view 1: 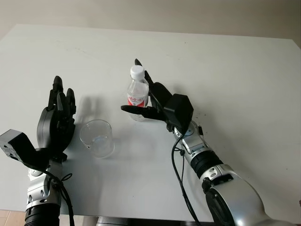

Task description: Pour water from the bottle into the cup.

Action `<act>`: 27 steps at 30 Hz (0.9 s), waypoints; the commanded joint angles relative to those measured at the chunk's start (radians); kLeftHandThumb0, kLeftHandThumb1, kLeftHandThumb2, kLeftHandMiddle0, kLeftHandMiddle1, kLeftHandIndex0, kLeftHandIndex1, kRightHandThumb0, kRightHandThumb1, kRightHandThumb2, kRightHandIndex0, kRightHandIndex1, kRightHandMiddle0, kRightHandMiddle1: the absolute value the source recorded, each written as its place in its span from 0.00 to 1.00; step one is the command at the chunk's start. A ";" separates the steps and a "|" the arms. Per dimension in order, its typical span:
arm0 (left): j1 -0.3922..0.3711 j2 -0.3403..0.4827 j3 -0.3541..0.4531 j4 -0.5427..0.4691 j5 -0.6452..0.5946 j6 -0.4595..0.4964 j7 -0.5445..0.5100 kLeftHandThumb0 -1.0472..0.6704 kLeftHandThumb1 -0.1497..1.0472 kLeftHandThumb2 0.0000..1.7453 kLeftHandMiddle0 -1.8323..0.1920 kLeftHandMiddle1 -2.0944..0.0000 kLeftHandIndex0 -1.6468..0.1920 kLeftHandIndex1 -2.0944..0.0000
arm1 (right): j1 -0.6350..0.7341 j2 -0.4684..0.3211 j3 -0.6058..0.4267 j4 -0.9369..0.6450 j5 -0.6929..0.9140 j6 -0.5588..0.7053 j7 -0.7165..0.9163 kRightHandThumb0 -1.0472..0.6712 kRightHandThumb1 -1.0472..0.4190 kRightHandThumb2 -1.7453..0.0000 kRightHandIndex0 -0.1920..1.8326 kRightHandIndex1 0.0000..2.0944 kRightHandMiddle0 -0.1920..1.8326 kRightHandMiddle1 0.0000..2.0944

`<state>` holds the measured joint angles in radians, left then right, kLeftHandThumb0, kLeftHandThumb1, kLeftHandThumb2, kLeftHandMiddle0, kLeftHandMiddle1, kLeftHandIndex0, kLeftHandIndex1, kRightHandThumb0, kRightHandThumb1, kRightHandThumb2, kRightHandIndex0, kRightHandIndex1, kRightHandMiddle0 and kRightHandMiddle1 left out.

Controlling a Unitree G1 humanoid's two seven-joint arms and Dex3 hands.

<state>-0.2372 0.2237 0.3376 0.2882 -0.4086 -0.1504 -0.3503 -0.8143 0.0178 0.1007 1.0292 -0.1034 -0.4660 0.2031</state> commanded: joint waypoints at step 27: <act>-0.004 -0.020 -0.012 0.006 0.013 -0.019 0.013 0.13 1.00 0.33 1.00 0.99 1.00 1.00 | -0.039 -0.062 0.041 -0.135 0.010 0.012 0.296 0.39 0.01 0.97 0.64 1.00 0.63 1.00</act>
<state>-0.2404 0.2094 0.3277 0.2893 -0.3996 -0.1661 -0.3390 -0.8649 -0.0346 0.1367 0.9240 -0.0903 -0.4529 0.4926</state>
